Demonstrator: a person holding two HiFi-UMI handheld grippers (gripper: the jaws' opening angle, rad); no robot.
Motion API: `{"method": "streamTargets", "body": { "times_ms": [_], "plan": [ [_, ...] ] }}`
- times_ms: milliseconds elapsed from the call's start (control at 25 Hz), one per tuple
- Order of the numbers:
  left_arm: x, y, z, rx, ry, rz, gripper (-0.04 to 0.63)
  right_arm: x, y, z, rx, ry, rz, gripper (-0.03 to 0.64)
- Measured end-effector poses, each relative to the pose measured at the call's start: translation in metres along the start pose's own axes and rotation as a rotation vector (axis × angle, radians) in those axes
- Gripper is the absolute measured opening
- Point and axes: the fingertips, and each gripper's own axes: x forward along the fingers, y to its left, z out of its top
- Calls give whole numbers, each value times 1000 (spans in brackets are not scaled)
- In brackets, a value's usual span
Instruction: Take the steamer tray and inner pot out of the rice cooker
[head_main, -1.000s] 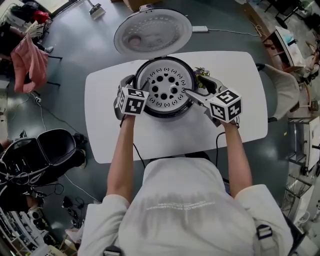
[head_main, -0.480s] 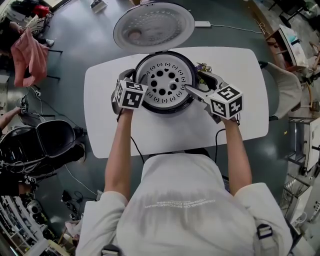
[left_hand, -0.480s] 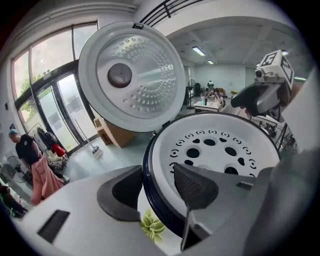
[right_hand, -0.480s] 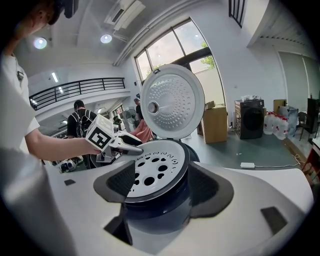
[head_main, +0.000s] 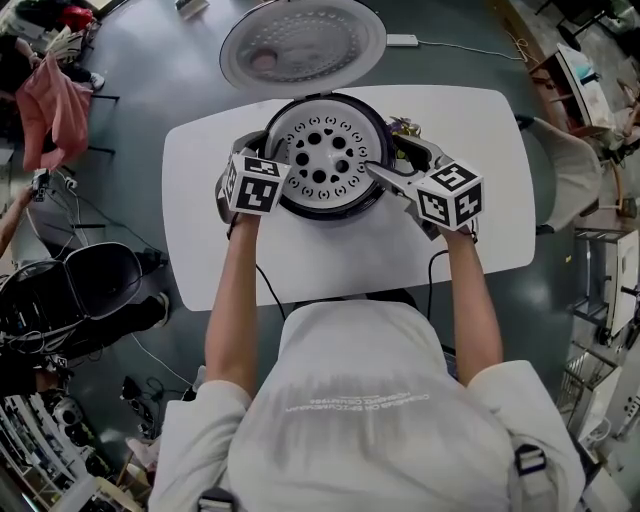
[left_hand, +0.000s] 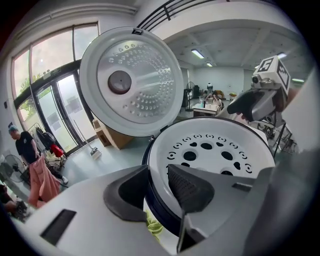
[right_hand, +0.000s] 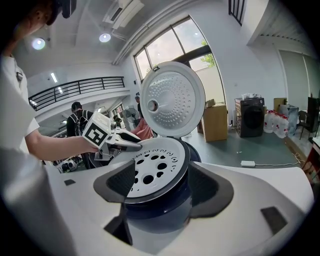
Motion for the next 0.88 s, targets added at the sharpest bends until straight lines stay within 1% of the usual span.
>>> {"method": "streamTargets", "body": {
  "times_ms": [240,400,600,800,840,880],
  "plan": [
    [-8,-1,4,-100,-46,-38,133,-3,5,-1,3,13,5,328],
    [-14,-1,3,-161,-79,-47,140,-3,10,-1,9,12,8,327],
    [-15,-8,0,-171,-99,-27,144,-6,10,-7,6,18,9,327],
    [-15,-15,-1,-150,-112,-6,144,-11,11,-13,-3,19,9,327],
    [-16,-15,-1,-150,-118,-4,139,-10,11,-13,-3,19,8,327],
    [-16,-15,-1,-151,-123,-4,118,-9,11,-12,-3,19,8,327]
  ]
}}
